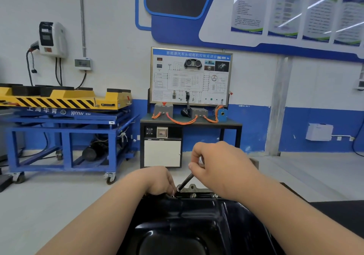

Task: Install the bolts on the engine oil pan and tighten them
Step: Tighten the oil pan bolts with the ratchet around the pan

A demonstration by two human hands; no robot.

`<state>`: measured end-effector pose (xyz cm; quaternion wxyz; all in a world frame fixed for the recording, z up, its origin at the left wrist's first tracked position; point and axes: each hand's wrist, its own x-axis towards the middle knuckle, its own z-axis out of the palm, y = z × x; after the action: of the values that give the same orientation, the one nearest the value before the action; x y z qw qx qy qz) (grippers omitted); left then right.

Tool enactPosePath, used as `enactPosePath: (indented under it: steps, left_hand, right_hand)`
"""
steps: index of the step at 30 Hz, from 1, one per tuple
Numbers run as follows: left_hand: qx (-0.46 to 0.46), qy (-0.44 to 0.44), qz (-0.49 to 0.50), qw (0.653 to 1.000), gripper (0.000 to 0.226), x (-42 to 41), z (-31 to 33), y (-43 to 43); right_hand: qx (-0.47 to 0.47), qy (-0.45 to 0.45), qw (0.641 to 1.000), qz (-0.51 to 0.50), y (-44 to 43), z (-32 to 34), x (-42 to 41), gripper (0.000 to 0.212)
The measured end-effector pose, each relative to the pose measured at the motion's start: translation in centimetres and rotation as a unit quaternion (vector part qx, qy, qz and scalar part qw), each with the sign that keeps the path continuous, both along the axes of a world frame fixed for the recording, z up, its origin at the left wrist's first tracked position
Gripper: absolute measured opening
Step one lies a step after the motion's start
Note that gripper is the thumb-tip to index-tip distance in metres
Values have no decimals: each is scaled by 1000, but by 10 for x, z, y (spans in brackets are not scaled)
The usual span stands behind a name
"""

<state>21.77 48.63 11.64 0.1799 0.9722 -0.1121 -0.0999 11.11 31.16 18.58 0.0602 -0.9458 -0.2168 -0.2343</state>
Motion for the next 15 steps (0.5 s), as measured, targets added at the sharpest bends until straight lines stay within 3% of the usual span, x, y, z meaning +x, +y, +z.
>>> enactPosePath:
  steps: [15]
  left_hand:
    - [17,-8,7,1000,18,-7,4,-3]
  right_hand:
    - [-26,-5,1000,-1,5,2,-6,14]
